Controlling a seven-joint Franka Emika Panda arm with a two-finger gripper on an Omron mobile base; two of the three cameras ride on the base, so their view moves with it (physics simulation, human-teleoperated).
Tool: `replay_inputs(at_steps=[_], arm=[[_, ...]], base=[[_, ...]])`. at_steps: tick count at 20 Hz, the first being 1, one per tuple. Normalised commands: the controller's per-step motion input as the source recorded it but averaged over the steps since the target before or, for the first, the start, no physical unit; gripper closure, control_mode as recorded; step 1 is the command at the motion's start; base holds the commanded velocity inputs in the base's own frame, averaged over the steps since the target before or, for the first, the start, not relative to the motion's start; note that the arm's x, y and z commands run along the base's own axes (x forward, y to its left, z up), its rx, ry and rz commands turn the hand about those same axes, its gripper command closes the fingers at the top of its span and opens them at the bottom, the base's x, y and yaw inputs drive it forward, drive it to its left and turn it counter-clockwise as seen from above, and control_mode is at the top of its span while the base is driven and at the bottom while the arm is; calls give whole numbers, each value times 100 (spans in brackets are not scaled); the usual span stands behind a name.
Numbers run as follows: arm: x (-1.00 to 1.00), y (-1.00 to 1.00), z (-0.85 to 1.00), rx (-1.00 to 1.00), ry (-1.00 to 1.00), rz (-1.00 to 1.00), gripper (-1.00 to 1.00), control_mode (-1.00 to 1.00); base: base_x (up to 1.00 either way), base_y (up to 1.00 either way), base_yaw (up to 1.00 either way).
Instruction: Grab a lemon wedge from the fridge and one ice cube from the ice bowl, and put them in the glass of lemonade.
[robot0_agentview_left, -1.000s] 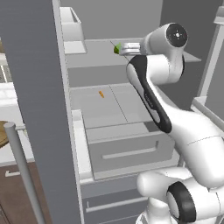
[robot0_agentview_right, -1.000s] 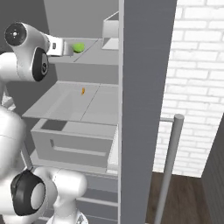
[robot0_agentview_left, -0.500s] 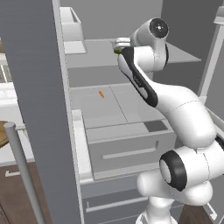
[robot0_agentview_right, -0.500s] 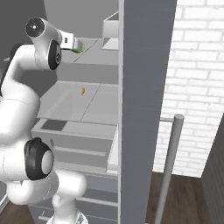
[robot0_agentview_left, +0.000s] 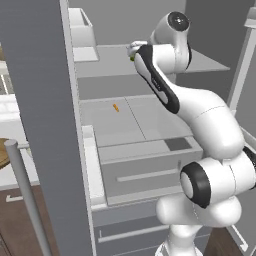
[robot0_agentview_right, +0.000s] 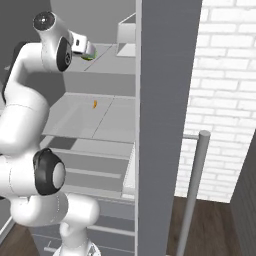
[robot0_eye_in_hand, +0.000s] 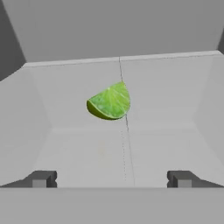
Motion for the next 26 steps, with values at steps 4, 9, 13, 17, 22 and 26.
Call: replay_inputs(at_steps=[4, 9, 13, 17, 22, 26], arm=[[18, 2, -20, 0, 0, 0, -100, -100], [59, 19, -1, -1, 6, -1, -100, -100], [55, 28, 6, -3, 14, -1, -100, -100], [22, 9, 14, -1, 8, -2, -100, -100], [7, 0, 2, 0, 0, -8, -100, -100], [33, 0, -5, 0, -1, -6, -100, -100]], base=[[0, 0, 0], [0, 0, 0], [0, 0, 0], [0, 0, 0], [0, 0, 0], [0, 0, 0]])
